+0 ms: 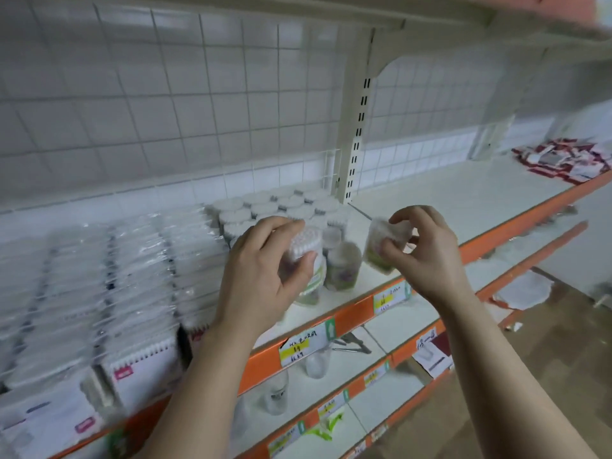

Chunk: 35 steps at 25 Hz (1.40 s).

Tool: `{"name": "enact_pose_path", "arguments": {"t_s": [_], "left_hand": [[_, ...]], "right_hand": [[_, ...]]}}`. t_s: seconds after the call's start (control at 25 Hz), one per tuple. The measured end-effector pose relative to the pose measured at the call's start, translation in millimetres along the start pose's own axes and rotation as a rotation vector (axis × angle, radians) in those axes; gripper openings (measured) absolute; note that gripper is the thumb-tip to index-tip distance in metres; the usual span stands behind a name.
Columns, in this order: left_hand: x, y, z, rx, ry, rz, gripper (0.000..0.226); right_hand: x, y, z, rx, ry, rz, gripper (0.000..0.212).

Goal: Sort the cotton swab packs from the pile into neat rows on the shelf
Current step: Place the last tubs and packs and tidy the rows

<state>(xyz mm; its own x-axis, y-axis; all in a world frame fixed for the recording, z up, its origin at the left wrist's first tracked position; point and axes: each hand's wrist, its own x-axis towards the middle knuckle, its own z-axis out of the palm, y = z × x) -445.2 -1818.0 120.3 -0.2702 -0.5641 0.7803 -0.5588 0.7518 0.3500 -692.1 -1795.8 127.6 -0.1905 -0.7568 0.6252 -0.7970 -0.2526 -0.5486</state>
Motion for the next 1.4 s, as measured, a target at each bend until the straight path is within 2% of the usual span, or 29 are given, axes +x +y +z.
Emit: {"name": "enact_pose_path", "arguments": {"t_s": [0.2, 0.44, 0.64, 0.76, 0.92, 1.12, 1.4], "left_hand": [[13, 17, 34, 0.119, 0.039, -0.115, 0.041], [18, 38, 55, 0.255, 0.092, -0.220, 0.041], [15, 46, 63, 0.302, 0.115, -0.294, 0.041], [14, 49, 67, 0.332, 0.116, -0.316, 0.042], [14, 52, 71, 0.360, 0.121, -0.319, 0.042], [16, 57, 71, 0.408, 0.150, -0.303, 0.040], [24, 78, 93, 0.321, 0.188, -0.296, 0.045]], "right_hand": [[42, 47, 5, 0.073, -0.134, -0.083, 0.027], [61, 90, 41, 0.244, -0.454, -0.131, 0.030], [62, 102, 49, 0.362, -0.545, -0.123, 0.032], [63, 107, 51, 0.401, -0.567, -0.177, 0.034], [63, 107, 60, 0.409, -0.496, -0.189, 0.034], [66, 115, 69, 0.427, -0.492, -0.197, 0.032], [67, 122, 60, 0.435, -0.539, -0.221, 0.034]]}}
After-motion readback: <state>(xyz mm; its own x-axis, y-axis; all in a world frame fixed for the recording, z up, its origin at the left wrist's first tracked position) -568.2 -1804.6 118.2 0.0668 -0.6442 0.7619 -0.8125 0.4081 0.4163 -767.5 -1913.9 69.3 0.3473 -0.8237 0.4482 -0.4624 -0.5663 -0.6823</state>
